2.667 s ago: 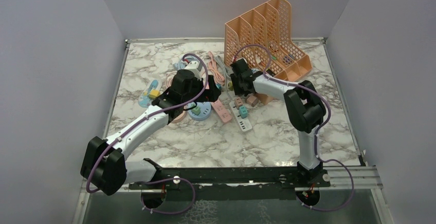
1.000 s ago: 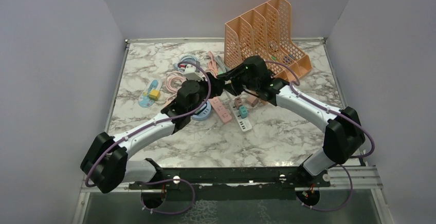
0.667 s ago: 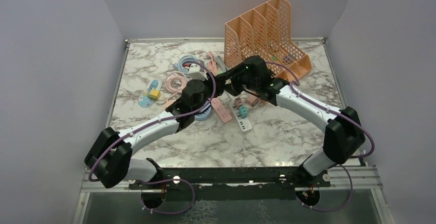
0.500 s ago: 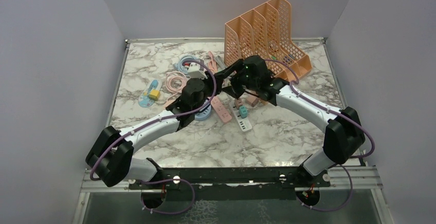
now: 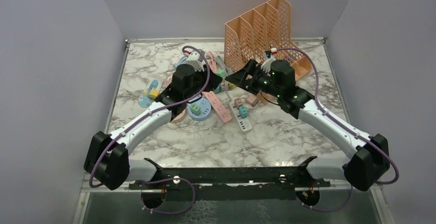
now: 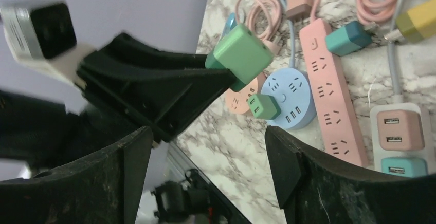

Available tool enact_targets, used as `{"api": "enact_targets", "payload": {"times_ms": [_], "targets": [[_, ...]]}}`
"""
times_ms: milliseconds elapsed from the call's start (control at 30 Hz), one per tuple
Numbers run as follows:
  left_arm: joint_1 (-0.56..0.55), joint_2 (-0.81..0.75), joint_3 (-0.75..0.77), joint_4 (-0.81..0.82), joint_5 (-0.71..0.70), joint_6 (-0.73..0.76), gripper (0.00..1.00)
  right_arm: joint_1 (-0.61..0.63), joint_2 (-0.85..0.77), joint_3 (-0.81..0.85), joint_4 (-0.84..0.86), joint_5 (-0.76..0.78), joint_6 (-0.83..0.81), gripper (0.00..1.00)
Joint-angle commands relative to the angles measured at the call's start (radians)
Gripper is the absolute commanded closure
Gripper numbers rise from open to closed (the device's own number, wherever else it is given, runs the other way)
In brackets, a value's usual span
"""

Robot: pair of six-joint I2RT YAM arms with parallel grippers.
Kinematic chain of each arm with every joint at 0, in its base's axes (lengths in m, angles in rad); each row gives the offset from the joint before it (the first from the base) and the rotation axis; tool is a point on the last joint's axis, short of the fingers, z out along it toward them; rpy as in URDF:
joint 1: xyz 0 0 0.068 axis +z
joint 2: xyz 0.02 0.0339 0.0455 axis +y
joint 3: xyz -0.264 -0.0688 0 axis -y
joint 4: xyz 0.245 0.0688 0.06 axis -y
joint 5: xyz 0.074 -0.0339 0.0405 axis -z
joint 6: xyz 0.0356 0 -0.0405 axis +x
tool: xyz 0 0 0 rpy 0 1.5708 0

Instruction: Insert the plug

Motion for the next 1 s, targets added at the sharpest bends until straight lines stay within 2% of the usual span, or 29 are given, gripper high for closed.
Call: {"api": "enact_targets", "payload": {"times_ms": [0, 133, 233, 467, 700, 767, 900, 967], "targets": [[0.012, -0.053, 0.127, -0.166, 0.350, 0.052, 0.78, 0.003, -0.087, -0.075, 0.125, -0.218, -0.281, 0.21], [0.021, -0.085, 0.195, -0.216, 0.535, 0.078, 0.78, 0.003, -0.169, -0.106, 0.147, -0.282, -0.338, 0.24], [0.028, -0.113, 0.226, -0.229, 0.653, 0.102, 0.78, 0.003, -0.248, -0.139, 0.221, -0.298, -0.324, 0.31], [0.034, -0.163, 0.275, -0.231, 0.772, 0.105, 0.78, 0.003, -0.332, -0.245, 0.402, -0.350, -0.246, 0.35], [0.035, -0.231, 0.235, -0.116, 0.877, 0.090, 0.78, 0.002, -0.326, -0.252, 0.566, -0.396, -0.185, 0.35], [0.034, -0.242, 0.229, -0.091, 0.893, 0.079, 0.78, 0.003, -0.309, -0.245, 0.621, -0.431, -0.174, 0.39], [0.034, -0.254, 0.219, -0.059, 0.896, 0.062, 0.78, 0.003, -0.278, -0.245, 0.731, -0.487, -0.138, 0.57], [0.035, -0.257, 0.216, -0.061, 0.876, 0.059, 0.78, 0.004, -0.264, -0.241, 0.768, -0.516, -0.123, 0.60]]}}
